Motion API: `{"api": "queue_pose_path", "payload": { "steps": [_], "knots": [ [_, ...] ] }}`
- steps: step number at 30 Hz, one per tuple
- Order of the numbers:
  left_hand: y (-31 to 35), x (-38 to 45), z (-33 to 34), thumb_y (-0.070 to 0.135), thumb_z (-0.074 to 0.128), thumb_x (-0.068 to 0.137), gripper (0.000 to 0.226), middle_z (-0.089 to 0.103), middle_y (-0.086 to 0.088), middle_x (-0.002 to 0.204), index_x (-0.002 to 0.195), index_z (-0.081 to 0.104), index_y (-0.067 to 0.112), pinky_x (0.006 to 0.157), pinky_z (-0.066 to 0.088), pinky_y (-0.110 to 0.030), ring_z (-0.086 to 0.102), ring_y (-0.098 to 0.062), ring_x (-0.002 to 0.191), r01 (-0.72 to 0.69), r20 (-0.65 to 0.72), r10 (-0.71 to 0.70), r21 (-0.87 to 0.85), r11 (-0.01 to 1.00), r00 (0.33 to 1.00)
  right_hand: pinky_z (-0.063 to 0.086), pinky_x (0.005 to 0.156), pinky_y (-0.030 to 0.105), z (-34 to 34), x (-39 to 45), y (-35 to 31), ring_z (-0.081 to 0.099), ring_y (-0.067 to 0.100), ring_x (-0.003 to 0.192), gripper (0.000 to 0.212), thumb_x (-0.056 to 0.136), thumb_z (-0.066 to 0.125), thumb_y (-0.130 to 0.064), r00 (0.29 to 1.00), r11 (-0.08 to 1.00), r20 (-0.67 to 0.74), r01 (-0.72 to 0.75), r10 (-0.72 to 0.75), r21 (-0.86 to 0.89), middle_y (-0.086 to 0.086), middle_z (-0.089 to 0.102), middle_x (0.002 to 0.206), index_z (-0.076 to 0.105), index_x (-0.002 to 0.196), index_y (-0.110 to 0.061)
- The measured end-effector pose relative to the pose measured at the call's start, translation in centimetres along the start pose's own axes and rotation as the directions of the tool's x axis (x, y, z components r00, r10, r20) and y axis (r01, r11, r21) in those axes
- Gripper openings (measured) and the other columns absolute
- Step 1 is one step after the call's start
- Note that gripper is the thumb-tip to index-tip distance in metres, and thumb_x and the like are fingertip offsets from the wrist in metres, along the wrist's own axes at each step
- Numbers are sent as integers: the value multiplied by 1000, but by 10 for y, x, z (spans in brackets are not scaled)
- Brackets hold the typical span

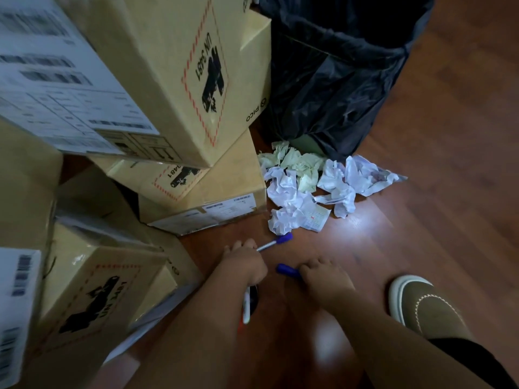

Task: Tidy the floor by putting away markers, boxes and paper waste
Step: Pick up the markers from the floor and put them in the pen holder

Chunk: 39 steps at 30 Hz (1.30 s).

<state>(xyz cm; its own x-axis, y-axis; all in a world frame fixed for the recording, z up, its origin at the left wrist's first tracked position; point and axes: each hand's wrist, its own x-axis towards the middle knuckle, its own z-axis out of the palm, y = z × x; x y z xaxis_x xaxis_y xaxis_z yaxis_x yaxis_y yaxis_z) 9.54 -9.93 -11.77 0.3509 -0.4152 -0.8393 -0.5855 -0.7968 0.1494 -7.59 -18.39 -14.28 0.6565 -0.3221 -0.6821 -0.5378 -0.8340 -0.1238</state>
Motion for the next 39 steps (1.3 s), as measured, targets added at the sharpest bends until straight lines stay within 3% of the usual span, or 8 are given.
{"api": "queue_pose_path", "payload": {
  "steps": [5,8,13,19,22,29,34,39],
  "knots": [
    [13,-4,15,12,52,89,35,51,-11,122,124,48,13,94,47,-38,53,-28,110,-100,-62,103,59,993,993,49,79,39,15,-22,14,60,33,106,38,94,48,-24,977,934,52,-213,206,285,10,58,120,39,131,-19],
    [16,-11,11,12,57,93,20,55,-7,116,113,58,9,87,49,-36,61,-26,103,-213,-161,239,163,963,958,49,80,36,16,-36,24,60,30,106,42,86,57,-29,958,875,90,-286,273,392,8,57,118,48,126,-22],
    [3,-46,0,4,56,89,19,54,2,102,93,61,22,79,44,-28,56,-18,94,-327,-327,309,1,945,893,43,70,31,0,-57,22,61,30,95,32,79,65,-30,934,770,72,-331,350,546,8,62,102,55,106,-16],
    [-39,-89,3,-4,54,87,31,45,3,100,109,58,18,81,38,-22,52,-16,94,-319,-520,123,-305,897,845,49,68,34,-42,-73,-4,60,23,77,15,82,70,-22,822,281,63,-265,567,922,9,64,82,59,82,-11],
    [-54,-102,3,-1,56,87,23,49,2,97,93,65,20,79,37,-19,54,-13,90,-249,-531,12,-377,892,847,50,74,39,-67,-76,-29,62,24,78,19,89,62,-28,825,184,-1,-126,566,975,11,67,82,59,75,-16],
    [-61,-111,4,8,62,86,23,66,4,86,80,65,30,54,36,-15,62,-16,84,-113,-471,-190,-543,832,862,51,67,36,-89,-73,-75,64,17,64,14,78,69,-21,903,218,-96,3,418,976,-3,66,60,69,64,-25],
    [-71,-111,9,4,62,85,22,69,1,98,98,71,19,77,53,-27,62,-14,89,-137,-434,-103,-487,863,895,39,51,10,-85,-73,-94,58,3,60,15,75,74,-19,935,324,-135,23,327,946,-10,64,69,72,90,-21],
    [-87,-114,20,9,66,85,41,67,-7,122,125,65,14,94,51,-36,62,-21,111,-180,-385,6,-417,891,923,41,55,4,-70,-69,-109,59,1,74,20,82,67,-15,961,496,-148,12,234,868,-11,66,85,70,100,-23]
  ]
}}
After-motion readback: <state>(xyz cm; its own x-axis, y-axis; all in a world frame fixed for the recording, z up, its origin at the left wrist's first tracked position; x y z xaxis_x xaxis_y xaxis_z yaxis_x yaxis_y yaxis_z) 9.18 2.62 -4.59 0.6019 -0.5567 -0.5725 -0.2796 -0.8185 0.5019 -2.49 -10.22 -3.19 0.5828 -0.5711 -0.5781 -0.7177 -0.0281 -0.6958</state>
